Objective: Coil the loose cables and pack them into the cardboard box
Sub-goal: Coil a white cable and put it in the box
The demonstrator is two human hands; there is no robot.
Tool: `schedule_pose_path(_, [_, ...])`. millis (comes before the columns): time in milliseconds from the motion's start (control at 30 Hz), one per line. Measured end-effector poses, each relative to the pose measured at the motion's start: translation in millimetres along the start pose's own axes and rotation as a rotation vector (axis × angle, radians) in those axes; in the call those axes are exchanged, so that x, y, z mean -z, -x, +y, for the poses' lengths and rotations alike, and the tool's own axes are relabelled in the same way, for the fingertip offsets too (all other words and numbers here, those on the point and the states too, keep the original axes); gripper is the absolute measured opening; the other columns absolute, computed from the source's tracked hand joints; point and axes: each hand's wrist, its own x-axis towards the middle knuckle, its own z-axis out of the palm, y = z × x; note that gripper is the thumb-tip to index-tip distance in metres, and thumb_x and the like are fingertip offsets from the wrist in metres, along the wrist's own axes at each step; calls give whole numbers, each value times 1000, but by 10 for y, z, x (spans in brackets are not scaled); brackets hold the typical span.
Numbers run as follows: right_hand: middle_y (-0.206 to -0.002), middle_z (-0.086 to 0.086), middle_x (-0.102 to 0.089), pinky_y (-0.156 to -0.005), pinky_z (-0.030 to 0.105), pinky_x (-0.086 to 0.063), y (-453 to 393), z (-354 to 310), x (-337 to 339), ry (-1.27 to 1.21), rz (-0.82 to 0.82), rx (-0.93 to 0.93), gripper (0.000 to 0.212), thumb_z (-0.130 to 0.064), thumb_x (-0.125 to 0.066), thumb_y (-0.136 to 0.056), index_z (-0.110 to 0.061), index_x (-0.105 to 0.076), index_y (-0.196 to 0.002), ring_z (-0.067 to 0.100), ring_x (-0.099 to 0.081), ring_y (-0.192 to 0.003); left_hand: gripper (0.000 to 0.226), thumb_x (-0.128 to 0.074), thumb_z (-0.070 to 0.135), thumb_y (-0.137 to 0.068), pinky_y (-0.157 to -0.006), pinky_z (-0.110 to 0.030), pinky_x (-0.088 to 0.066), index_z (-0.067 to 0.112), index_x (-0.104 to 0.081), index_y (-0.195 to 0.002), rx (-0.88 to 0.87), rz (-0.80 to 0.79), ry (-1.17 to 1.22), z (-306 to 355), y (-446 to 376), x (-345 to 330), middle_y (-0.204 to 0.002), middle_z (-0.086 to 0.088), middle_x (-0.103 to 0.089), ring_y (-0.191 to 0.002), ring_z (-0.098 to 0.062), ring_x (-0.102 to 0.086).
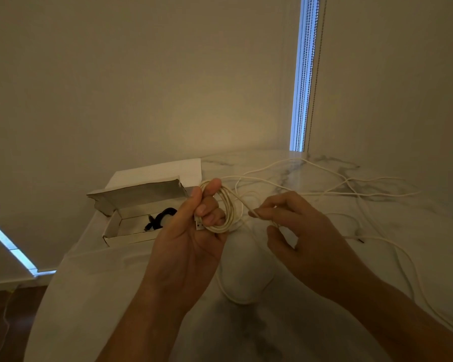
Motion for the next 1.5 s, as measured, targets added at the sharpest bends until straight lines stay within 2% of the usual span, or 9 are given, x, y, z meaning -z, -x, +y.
schedule_pose_path(167, [-104,-19,-66,-76,23,-53,-4,-46,29,-25,-64,-62,32,-20,-55,-94,-43,-52,-115,1,-64,-89,34,-40,26,-103,-65,-15,-43,5,-66,-109,-22,-9,16,35,4,7,-73,8,-42,-64,-5,-42])
schedule_pose_path(233, [-100,-19,-68,-72,27,-55,3,-41,33,-19,-99,-75,30,-17,-54,-95,-42,-49,-111,4,-66,-83,34,-38,26,-104,-66,-15,-42,6,-65,-108,-30,-23,22,67,0,17,-74,8,-40,-65,-5,-41])
schedule_pose_path(400, [-97,-18,-64,-73,20,-49,9,-42,24,-24,-138,-19,22,-16,-56,-95,-35,-56,-106,0,-61,-88,33,-43,25,-100,-65,-14,-42,4,-66,-109,-32,24,-7,57,-6,10,-72,7,-40,-62,-5,-41])
schedule_pose_path(533, [-91,-19,-58,-69,17,-46,16,-65,11,5,-152,7,11,-38,-57,-93,-38,-52,-103,1,-58,-83,33,-42,24,-101,-65,-15,-40,3,-65,-111,-22,39,0,49,-23,34,-72,6,-40,-61,-5,-41])
schedule_pose_path(700, [-91,-19,-57,-66,15,-45,6,9,-1,134,-61,7,23,-56,-49,-92,-35,-56,-99,2,-57,-80,34,-41,25,-101,-65,-15,-42,3,-65,-112,-58,3,9,96,-17,30,-73,7,-42,-63,-5,-42])
schedule_pose_path(900, [-81,-15,-51,-58,22,-42,-6,140,-45,205,-3,12,31,-53,-44,-94,-28,-59,-84,6,-49,-67,38,-36,27,-107,-69,-14,-46,6,-67,-113,-157,-74,23,324,24,-4,-72,8,-46,-65,-4,-45])
schedule_pose_path(1100, [-81,-15,-60,-62,22,-46,-16,44,21,176,-20,23,23,-50,-47,-95,-32,-61,-96,5,-56,-72,33,-39,29,-103,-67,-13,-45,10,-65,-112,-213,20,-34,386,5,-57,-69,10,-44,-63,-3,-42])
schedule_pose_path(1233, [-75,-10,-56,-62,19,-37,-22,49,39,241,44,25,33,-49,-39,-97,-26,-61,-89,9,-52,-70,33,-38,27,-104,-65,-12,-44,8,-64,-112,-168,28,-29,424,-133,-83,-70,9,-46,-62,-4,-46])
schedule_pose_path(1500, [-102,-11,-57,-77,24,-42,2,246,-70,287,-127,12,30,-40,-41,-98,-21,-64,-99,7,-50,-85,35,-49,19,-100,-74,-15,-50,-3,-58,-126,-177,127,-10,437,-559,-169,-82,1,-60,-72,-6,-53])
